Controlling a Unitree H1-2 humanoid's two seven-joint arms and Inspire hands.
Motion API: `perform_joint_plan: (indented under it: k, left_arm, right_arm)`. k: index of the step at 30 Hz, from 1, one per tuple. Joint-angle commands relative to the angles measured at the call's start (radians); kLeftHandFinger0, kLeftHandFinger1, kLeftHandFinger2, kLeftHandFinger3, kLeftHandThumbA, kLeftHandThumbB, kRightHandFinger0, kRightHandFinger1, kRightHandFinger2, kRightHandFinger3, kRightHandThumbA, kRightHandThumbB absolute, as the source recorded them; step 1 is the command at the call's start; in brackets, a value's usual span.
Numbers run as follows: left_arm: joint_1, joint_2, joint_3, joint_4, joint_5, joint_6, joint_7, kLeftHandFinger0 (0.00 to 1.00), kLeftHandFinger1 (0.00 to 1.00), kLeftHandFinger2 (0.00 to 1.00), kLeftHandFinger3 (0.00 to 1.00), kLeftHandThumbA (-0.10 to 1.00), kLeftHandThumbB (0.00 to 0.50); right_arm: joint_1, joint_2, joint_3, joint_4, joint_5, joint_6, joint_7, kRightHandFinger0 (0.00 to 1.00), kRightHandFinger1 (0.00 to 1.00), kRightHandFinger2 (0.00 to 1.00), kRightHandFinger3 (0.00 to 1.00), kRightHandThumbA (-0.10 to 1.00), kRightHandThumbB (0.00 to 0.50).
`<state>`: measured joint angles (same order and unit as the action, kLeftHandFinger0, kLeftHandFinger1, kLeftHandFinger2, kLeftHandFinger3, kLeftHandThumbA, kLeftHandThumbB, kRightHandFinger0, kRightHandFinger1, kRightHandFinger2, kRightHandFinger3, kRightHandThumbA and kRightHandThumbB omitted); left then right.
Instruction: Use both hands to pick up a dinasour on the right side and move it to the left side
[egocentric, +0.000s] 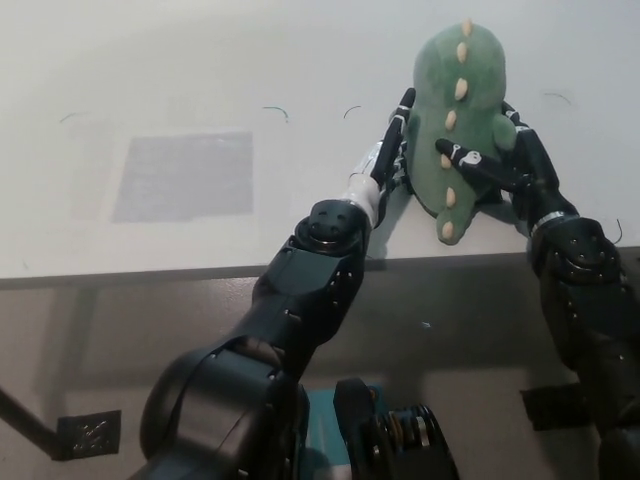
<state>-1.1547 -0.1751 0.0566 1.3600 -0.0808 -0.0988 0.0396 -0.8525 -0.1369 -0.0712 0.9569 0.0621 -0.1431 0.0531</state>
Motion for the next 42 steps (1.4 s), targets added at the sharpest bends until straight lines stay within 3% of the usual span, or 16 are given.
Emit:
perform_joint_plan:
  k: [1,5,8,10,12,15,19,20,23,27,31,34,35,36,40,42]
  left_arm:
    - [-0.025,-0.024,-0.005,-0.024,-0.006,-0.057,-0.078,1.0,1.0,1.0,1.0,1.0,0.272]
    - [-0.014,-0.024,0.002,-0.019,-0.015,-0.042,-0.075,1.0,1.0,1.0,1.0,1.0,0.295]
    - [0.007,-0.013,0.001,-0.026,-0.015,-0.026,-0.073,1.0,1.0,1.0,1.0,1.0,0.302]
    - [-0.005,-0.027,0.007,-0.022,-0.023,-0.002,-0.065,1.0,1.0,1.0,1.0,1.0,0.32]
    - [0.004,-0.023,0.001,-0.031,-0.018,-0.01,-0.077,1.0,1.0,1.0,1.0,1.0,0.301]
    - [0.013,-0.022,-0.007,-0.035,-0.01,-0.012,-0.073,1.0,1.0,1.0,1.0,1.0,0.309]
    - [0.027,-0.012,0.006,-0.052,-0.023,0.005,-0.063,1.0,1.0,1.0,1.0,1.0,0.332]
    - [0.035,-0.007,0.003,-0.061,-0.017,-0.019,-0.058,1.0,1.0,1.0,1.0,1.0,0.285]
    - [0.047,0.009,-0.003,-0.065,-0.016,-0.037,-0.09,1.0,1.0,1.0,1.0,1.0,0.313]
    - [0.078,0.04,-0.005,-0.1,-0.011,-0.023,-0.085,1.0,1.0,1.0,1.0,1.0,0.362]
    - [0.102,0.058,0.003,-0.142,-0.021,-0.012,-0.094,1.0,1.0,1.0,1.0,1.0,0.346]
    - [0.128,0.069,0.013,-0.172,-0.026,-0.047,-0.069,1.0,1.0,1.0,1.0,1.0,0.314]
    - [0.132,0.071,0.021,-0.175,-0.034,-0.052,-0.069,1.0,1.0,1.0,1.0,1.0,0.311]
    - [0.144,0.081,0.031,-0.193,-0.038,-0.04,-0.053,1.0,1.0,1.0,1.0,1.0,0.325]
    - [0.179,0.102,0.047,-0.244,-0.049,-0.024,-0.06,1.0,1.0,1.0,1.0,1.0,0.34]
    - [0.21,0.118,0.06,-0.294,-0.06,-0.014,-0.07,1.0,1.0,1.0,1.0,1.0,0.316]
  right_arm:
    - [-0.073,0.049,0.04,0.019,-0.037,-0.038,-0.015,1.0,1.0,1.0,1.0,1.0,0.167]
    - [-0.068,0.058,0.046,0.035,-0.034,-0.04,-0.023,1.0,1.0,1.0,1.0,1.0,0.144]
    - [-0.062,0.077,0.045,0.052,-0.017,-0.042,-0.014,1.0,1.0,1.0,1.0,1.0,0.184]
    - [-0.062,0.062,0.037,0.063,-0.009,-0.055,-0.008,1.0,1.0,1.0,1.0,1.0,0.178]
    - [-0.062,0.064,0.046,0.066,-0.02,-0.053,-0.012,1.0,1.0,1.0,1.0,1.0,0.243]
    - [-0.054,0.065,0.051,0.057,-0.02,-0.06,-0.006,1.0,1.0,1.0,1.0,1.0,0.253]
    - [-0.059,0.083,0.061,0.07,-0.029,-0.065,-0.026,1.0,1.0,1.0,1.0,1.0,0.213]
    - [-0.061,0.09,0.061,0.064,-0.019,-0.058,-0.009,1.0,1.0,1.0,1.0,1.0,0.222]
    - [-0.059,0.097,0.074,0.048,-0.027,-0.048,-0.016,1.0,1.0,1.0,1.0,1.0,0.27]
    - [-0.078,0.129,0.098,0.082,-0.046,-0.071,-0.033,1.0,1.0,1.0,1.0,1.0,0.255]
    - [-0.098,0.148,0.122,0.097,-0.055,-0.062,-0.031,1.0,1.0,1.0,1.0,1.0,0.248]
    - [-0.112,0.165,0.151,0.086,-0.07,0.004,-0.043,1.0,1.0,1.0,1.0,1.0,0.277]
    - [-0.117,0.172,0.15,0.089,-0.064,0.011,-0.046,1.0,1.0,1.0,1.0,1.0,0.266]
    - [-0.128,0.191,0.142,0.113,-0.043,-0.021,-0.028,1.0,1.0,1.0,1.0,1.0,0.202]
    - [-0.144,0.22,0.154,0.142,-0.054,-0.039,-0.032,1.0,1.0,1.0,1.0,1.0,0.205]
    - [-0.15,0.246,0.174,0.155,-0.074,-0.046,-0.037,1.0,1.0,1.0,1.0,1.0,0.211]
